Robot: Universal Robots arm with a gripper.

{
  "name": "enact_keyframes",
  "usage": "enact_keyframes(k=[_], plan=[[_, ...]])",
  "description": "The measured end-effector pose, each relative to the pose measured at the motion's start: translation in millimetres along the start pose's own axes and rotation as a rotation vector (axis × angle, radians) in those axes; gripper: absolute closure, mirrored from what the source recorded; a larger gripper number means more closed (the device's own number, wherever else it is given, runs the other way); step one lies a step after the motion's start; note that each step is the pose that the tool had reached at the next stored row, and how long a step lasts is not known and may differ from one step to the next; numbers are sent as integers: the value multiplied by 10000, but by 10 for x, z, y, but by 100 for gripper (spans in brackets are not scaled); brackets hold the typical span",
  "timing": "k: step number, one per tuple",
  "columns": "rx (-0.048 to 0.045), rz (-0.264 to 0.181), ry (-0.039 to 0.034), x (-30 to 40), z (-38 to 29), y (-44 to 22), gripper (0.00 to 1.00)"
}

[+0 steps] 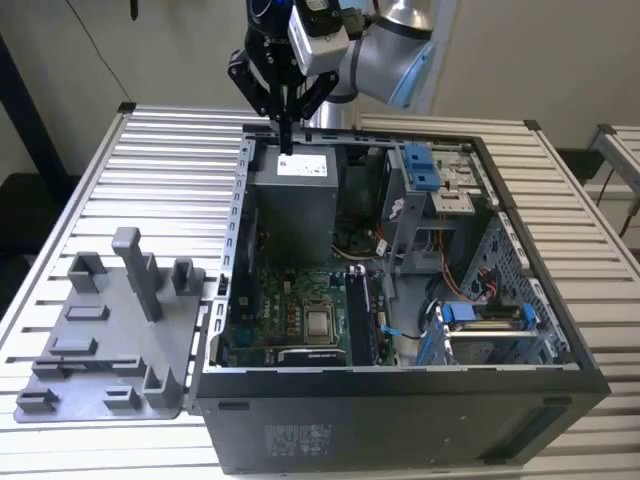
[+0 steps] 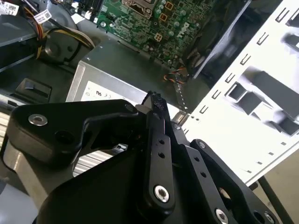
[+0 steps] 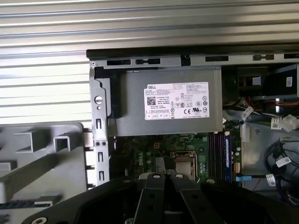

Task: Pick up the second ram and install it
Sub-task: 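Reach for the second ram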

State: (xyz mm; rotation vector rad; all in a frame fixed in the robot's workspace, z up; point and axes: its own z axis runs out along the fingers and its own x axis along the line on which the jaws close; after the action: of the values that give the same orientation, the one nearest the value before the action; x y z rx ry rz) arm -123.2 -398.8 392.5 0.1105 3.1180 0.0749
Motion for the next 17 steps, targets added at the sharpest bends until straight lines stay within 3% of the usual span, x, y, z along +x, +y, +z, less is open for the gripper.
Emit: enact_keyframes(k=[17], plan=[[0, 0, 1, 209, -1, -15, 89]])
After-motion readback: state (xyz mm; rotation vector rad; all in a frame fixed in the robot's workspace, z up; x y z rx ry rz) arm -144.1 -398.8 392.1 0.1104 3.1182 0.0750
